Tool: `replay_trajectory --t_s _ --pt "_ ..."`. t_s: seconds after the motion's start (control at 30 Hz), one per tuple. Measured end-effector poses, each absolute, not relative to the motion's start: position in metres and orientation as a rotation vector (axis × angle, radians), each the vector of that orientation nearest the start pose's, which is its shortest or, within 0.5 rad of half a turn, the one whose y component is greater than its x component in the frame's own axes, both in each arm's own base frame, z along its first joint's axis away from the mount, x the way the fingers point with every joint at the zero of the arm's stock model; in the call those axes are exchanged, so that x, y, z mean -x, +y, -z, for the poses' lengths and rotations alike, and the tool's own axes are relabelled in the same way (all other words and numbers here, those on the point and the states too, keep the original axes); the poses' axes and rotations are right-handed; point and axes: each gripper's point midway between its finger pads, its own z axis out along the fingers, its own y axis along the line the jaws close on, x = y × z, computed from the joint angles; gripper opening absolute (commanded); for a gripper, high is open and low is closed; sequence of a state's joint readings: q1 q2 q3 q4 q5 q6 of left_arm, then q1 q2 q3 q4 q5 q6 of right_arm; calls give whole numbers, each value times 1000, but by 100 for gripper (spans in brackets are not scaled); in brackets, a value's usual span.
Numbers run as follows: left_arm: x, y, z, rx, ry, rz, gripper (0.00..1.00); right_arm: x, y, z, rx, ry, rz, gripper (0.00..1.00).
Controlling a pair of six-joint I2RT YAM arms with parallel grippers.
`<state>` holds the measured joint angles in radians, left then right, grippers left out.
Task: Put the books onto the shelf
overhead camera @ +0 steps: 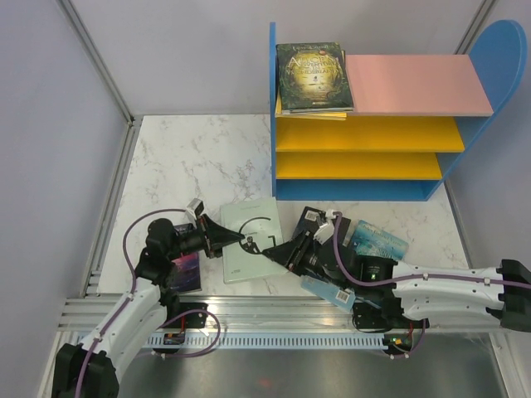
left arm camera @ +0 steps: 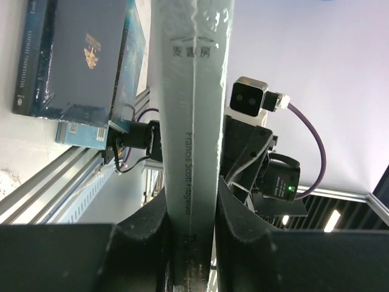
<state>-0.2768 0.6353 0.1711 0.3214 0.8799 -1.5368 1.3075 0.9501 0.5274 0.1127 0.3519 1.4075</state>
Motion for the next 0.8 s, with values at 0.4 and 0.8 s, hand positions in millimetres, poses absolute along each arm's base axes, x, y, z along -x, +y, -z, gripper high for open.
replay_trajectory --t_s 0.4,0.8 --pt "-145 -211 -211 300 2227 1750 81 -110 267 -236 -513 2009 -1457 0" --pt "-125 -202 -193 279 2319 1663 78 -140 158 -231 -660 1876 -1104 0"
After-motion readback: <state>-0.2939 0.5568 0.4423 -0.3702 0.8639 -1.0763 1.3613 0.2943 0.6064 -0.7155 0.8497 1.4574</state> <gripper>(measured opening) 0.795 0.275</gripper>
